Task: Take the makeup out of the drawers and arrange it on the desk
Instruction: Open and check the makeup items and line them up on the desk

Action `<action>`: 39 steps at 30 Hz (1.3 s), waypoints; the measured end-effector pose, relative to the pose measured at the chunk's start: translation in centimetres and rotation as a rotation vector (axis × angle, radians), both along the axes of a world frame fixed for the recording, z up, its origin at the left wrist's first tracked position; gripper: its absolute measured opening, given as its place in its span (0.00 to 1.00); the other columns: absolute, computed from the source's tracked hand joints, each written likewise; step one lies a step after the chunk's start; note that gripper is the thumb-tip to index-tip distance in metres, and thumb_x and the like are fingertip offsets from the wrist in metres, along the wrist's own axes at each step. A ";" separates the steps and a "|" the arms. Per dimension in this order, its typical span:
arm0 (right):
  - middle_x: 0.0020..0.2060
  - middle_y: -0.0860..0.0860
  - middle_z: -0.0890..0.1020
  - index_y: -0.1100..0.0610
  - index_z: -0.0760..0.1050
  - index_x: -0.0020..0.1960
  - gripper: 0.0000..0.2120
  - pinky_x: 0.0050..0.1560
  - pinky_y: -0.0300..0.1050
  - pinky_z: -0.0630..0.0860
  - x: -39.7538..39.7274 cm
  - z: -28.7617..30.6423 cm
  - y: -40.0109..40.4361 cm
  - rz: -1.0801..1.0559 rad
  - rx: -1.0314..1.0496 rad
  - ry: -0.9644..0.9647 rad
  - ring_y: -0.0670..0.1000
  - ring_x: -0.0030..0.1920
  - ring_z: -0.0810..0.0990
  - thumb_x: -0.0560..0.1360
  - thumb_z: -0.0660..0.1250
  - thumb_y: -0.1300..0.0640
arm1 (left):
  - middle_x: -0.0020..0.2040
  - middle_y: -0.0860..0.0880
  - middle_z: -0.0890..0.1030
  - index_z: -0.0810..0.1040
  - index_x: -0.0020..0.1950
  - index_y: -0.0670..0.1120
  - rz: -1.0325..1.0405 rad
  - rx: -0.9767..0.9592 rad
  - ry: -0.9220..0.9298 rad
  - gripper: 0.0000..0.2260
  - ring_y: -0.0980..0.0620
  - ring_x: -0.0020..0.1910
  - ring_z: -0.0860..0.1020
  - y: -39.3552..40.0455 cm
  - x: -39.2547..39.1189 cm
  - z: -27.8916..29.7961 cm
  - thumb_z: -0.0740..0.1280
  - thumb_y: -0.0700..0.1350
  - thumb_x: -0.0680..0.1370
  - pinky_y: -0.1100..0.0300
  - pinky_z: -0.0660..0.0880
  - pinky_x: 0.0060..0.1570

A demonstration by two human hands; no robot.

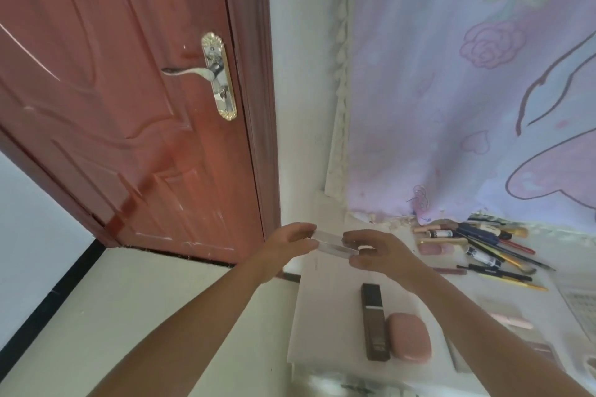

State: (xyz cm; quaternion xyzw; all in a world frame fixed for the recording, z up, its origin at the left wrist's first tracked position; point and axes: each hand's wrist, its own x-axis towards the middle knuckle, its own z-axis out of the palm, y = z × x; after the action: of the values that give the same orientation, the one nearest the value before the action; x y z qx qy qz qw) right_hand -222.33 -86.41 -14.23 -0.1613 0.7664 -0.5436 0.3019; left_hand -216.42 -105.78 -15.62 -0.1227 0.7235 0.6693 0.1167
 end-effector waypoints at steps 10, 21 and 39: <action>0.40 0.43 0.79 0.56 0.77 0.49 0.14 0.37 0.21 0.69 -2.5 6.9 1.4 -0.284 -0.107 0.533 0.30 0.37 0.78 0.71 0.66 0.72 | 0.35 0.43 0.83 0.78 0.45 0.39 0.062 0.573 0.054 0.07 0.50 0.34 0.83 1.2 -4.5 7.6 0.63 0.41 0.76 0.60 0.81 0.40; 0.39 0.50 0.80 0.61 0.79 0.46 0.07 0.42 0.18 0.70 -4.5 10.1 1.2 -0.395 -0.142 0.948 0.37 0.40 0.78 0.70 0.68 0.69 | 0.44 0.50 0.79 0.77 0.50 0.45 0.035 0.286 0.229 0.08 0.54 0.43 0.78 1.8 -6.0 11.3 0.61 0.36 0.78 0.62 0.77 0.49; 0.40 0.57 0.78 0.61 0.74 0.46 0.09 0.32 0.35 0.77 -3.3 12.2 0.3 -0.219 -0.347 0.205 0.50 0.34 0.78 0.74 0.61 0.72 | 0.40 0.52 0.79 0.77 0.47 0.46 0.191 -0.025 0.481 0.09 0.61 0.38 0.78 1.7 -5.4 13.3 0.68 0.33 0.73 0.68 0.74 0.45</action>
State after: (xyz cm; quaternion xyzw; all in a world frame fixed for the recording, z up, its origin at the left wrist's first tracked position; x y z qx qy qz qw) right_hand -225.61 -86.10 -2.02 -0.1812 0.7010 -0.6776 0.1292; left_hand -221.83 -104.09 -2.35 -0.0292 0.7238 0.6782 -0.1238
